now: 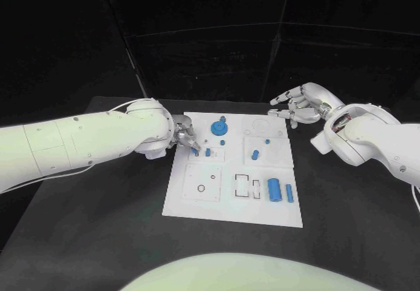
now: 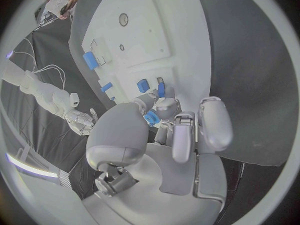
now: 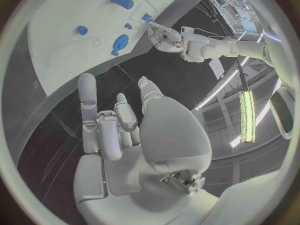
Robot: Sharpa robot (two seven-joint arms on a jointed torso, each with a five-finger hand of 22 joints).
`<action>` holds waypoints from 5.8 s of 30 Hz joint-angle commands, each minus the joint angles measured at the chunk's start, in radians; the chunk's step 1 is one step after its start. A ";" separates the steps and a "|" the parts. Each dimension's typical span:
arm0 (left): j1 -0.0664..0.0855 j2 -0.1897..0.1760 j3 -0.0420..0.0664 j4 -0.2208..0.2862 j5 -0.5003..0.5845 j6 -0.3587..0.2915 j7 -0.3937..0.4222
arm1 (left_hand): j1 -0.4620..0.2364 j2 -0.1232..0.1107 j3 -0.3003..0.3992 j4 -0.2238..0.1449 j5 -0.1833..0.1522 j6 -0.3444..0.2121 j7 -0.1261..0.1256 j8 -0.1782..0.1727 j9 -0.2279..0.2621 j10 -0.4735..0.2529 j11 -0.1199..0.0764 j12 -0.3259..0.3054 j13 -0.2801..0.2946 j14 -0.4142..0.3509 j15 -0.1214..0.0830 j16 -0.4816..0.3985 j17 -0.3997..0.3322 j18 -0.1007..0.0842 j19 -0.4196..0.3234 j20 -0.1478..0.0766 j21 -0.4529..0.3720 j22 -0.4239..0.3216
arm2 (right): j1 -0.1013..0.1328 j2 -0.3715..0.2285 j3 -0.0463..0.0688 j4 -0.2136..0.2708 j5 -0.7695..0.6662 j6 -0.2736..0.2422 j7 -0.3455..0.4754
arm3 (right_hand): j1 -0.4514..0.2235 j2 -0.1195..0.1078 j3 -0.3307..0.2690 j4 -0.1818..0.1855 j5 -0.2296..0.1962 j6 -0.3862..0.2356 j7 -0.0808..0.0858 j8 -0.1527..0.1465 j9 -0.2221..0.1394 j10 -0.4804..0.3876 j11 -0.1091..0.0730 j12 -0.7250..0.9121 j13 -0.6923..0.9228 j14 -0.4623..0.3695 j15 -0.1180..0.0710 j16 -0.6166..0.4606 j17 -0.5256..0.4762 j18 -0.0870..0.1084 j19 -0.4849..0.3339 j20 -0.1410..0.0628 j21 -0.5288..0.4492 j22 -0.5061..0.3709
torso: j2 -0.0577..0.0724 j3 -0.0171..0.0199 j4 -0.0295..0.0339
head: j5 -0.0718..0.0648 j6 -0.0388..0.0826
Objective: Assemble the parts on the task board
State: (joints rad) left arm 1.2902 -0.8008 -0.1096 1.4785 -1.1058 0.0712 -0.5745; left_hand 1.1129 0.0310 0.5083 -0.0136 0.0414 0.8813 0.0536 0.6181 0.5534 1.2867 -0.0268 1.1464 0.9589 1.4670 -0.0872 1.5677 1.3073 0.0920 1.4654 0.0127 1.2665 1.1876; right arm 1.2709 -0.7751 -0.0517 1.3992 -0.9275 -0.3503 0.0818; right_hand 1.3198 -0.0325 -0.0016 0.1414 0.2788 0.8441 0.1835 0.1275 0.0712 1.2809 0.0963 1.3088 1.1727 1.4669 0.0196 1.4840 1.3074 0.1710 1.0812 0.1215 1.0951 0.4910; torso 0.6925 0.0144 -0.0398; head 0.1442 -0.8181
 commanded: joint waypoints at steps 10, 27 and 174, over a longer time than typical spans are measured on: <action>-0.005 0.004 -0.002 0.000 -0.010 0.013 -0.012 | -0.011 -0.001 0.081 -0.073 0.006 0.001 -0.007 0.008 0.004 0.010 -0.002 0.006 0.003 0.104 -0.005 0.003 0.263 -0.014 0.015 0.000 0.003 0.002 | 0.002 0.000 0.001 0.001 0.003 0.004 0.005 | 0.001 0.008 -0.003 0.003 0.005 -0.003 -0.002 0.007 -0.001 -0.005 -0.003 0.002 0.000 0.053 -0.006 -0.006 0.029 0.008 -0.006 -0.002 -0.003 -0.001 | -0.001 0.0009 -0.0004 | 0.001 0.001; -0.006 0.001 -0.002 0.004 -0.010 0.064 -0.021 | -0.012 -0.003 0.088 -0.075 0.006 0.002 -0.009 0.013 0.008 0.009 -0.004 0.005 0.001 0.104 -0.007 0.003 0.263 -0.014 0.014 -0.001 0.002 0.001 | 0.002 0.001 0.001 -0.002 0.003 0.006 0.005 | 0.001 0.008 -0.003 0.003 0.005 -0.003 -0.002 0.007 -0.001 -0.005 -0.003 0.002 0.000 0.053 -0.006 -0.006 0.029 0.008 -0.006 -0.002 -0.003 -0.001 | 0.001 -0.0009 0.0006 | 0.003 -0.004; -0.010 0.214 -0.025 -0.264 -0.301 -0.130 0.568 | 0.198 -0.121 -0.247 -0.110 0.009 0.056 0.083 -0.350 -0.408 -0.319 0.104 -0.729 -0.820 0.026 0.076 -0.212 -0.132 0.041 -0.035 0.073 -0.318 -0.297 | 0.002 0.012 0.001 -0.004 0.006 0.012 0.008 | 0.004 0.010 -0.016 0.010 0.006 -0.005 -0.002 0.012 0.000 -0.006 -0.003 0.003 -0.002 0.053 -0.006 -0.009 0.026 0.008 -0.006 -0.003 -0.008 -0.008 | 0.000 0.0008 0.0009 | -0.044 0.025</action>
State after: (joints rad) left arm 1.2802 -0.5896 -0.1351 1.2167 -1.3910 -0.0860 0.0067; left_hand 1.3089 -0.0970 0.2648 -0.1241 0.0503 0.9300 0.1377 0.2714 0.1458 0.9616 0.0769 0.4221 0.1393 1.4670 -0.0049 1.3555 1.1762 0.1463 1.4237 0.0867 0.9451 0.8897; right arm 1.2708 -0.7637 -0.0518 1.3951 -0.9242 -0.3431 0.0819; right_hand 1.3252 -0.0271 -0.0129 0.1527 0.2788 0.8441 0.1835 0.1364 0.0712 1.2773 0.0927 1.3088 1.1694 1.4669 0.0196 1.4803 1.3074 0.1710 1.0812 0.1215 1.0914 0.4844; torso 0.6929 0.0145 -0.0403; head 0.1013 -0.7921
